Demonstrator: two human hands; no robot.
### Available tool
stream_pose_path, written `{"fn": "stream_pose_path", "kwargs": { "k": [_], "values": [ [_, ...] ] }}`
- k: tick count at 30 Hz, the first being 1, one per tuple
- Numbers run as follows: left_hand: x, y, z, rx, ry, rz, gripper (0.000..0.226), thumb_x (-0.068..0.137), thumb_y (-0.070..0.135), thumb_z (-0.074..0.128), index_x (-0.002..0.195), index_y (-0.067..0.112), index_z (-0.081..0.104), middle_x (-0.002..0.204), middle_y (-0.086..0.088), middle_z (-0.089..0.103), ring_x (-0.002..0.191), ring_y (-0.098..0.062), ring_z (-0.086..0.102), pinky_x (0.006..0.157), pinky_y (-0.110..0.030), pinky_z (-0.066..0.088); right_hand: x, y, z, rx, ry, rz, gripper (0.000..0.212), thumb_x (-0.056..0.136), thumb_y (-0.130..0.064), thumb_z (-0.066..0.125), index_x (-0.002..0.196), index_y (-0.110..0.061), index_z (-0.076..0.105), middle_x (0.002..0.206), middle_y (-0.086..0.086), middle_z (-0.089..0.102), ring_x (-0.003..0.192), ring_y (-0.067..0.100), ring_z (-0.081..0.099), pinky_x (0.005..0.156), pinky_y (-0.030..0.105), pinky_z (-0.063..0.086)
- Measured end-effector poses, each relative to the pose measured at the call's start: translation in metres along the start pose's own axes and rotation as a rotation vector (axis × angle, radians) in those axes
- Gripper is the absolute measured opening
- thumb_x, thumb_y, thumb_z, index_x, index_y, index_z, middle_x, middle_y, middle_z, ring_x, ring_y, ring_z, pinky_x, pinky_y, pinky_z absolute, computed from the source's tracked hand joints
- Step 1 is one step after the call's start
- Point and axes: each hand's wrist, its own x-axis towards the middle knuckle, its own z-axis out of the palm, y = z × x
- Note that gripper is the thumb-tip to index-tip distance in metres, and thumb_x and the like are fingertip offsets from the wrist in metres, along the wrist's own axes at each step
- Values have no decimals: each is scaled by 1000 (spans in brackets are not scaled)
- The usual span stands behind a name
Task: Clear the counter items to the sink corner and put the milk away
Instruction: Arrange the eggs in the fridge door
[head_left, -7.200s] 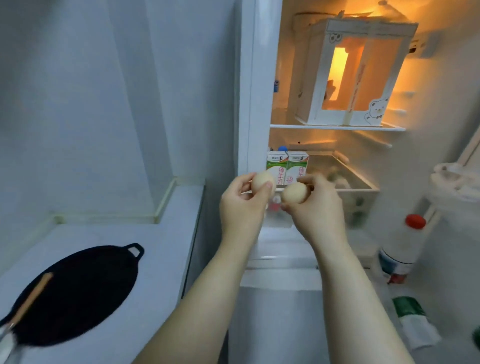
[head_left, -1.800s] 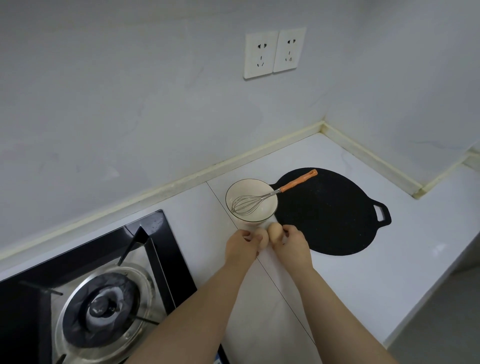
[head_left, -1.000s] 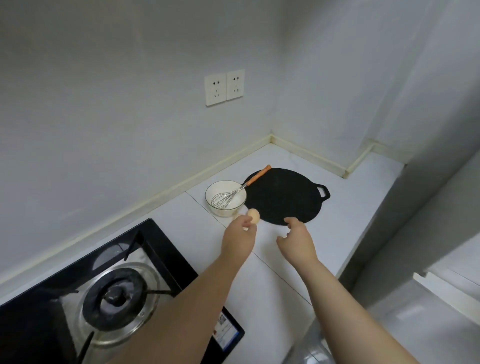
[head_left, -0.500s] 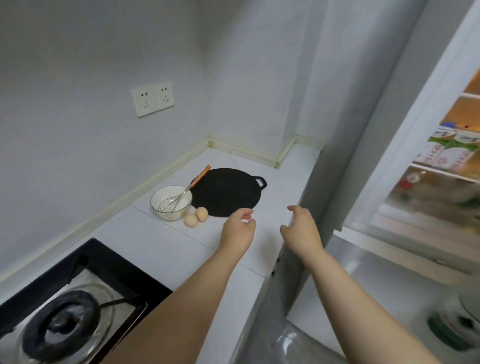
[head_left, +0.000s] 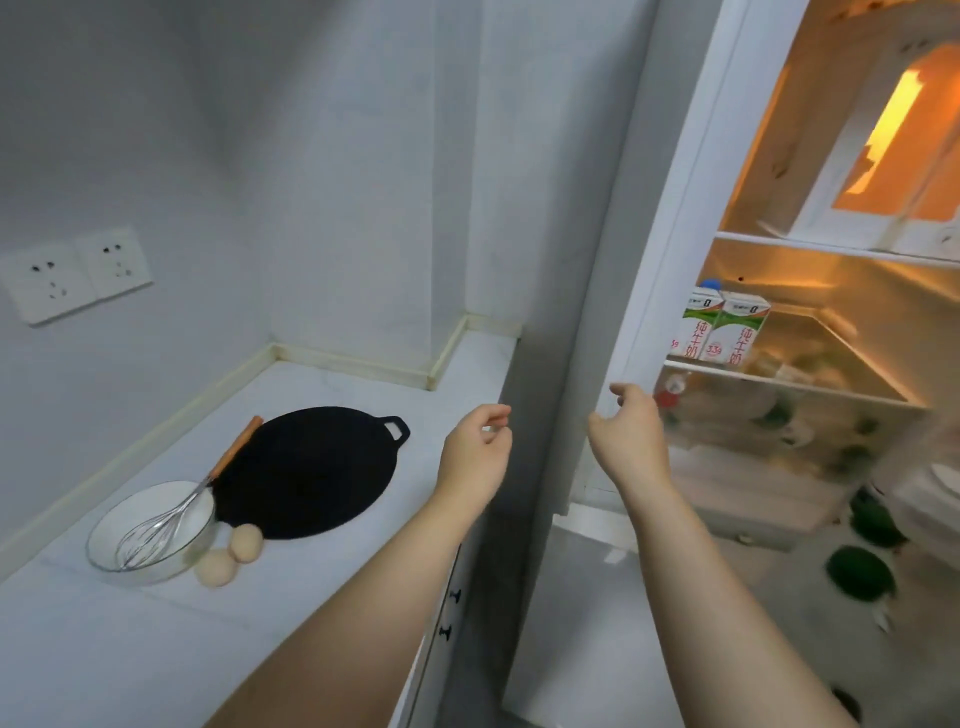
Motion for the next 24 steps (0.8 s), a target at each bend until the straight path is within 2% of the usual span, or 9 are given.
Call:
{"fn": "stream_pose_path", "kwargs": {
  "k": [5,8,10,11,15,18,21,24],
  "values": [
    [31,13,41,-21,-82,80,31,91,6,47,117,17,60,111,2,63,99,-16,62,88,-23,47,26,7,-15,61,106,96,48,85,-11,54,132,-12,46,135,8,48,120,26,50,96,36,43],
    [37,19,66,-40,-161,121,29,92,6,48,115,17,61,101,8,63,94,-12,63,81,-15,47,32,16,-30,59,192,141,35,85,-16,54,120,-12,53,119,8,58,105,26,56,84,34,46],
    [43,25,84,-76,-202,138,28,91,5,47,112,18,62,97,7,64,89,-8,63,74,-10,46,37,21,-46,70,257,176,30,89,-18,55,118,-13,53,110,5,59,97,24,56,78,29,42],
    [46,29,93,-97,-226,144,29,91,4,46,110,19,62,97,6,64,87,-6,63,73,-11,46,39,23,-55,67,287,194,31,89,-17,55,119,-13,53,108,5,58,98,24,55,78,29,41],
    [54,40,132,-162,-338,163,31,91,2,44,105,23,61,96,6,63,84,-10,62,74,-20,47,45,39,-78,-36,426,210,41,84,-16,57,125,-12,50,126,6,53,115,27,51,92,35,44],
    [56,45,153,-170,-414,202,30,92,2,45,106,24,60,96,6,63,81,-9,63,71,-17,46,40,54,-92,-152,486,207,47,82,-16,55,128,-13,47,130,7,50,118,27,48,96,42,46],
    [57,48,169,-179,-469,222,29,92,2,45,109,21,60,95,7,62,80,-6,63,70,-15,46,32,64,-106,-225,513,211,43,85,-17,55,127,-14,48,129,5,51,118,24,46,98,43,45],
    [55,56,190,-212,-534,249,29,92,0,45,104,23,58,93,8,61,78,-5,62,68,-15,46,28,70,-114,-333,539,232,44,85,-17,56,128,-14,47,129,5,50,118,23,45,99,40,43]
  ]
}}
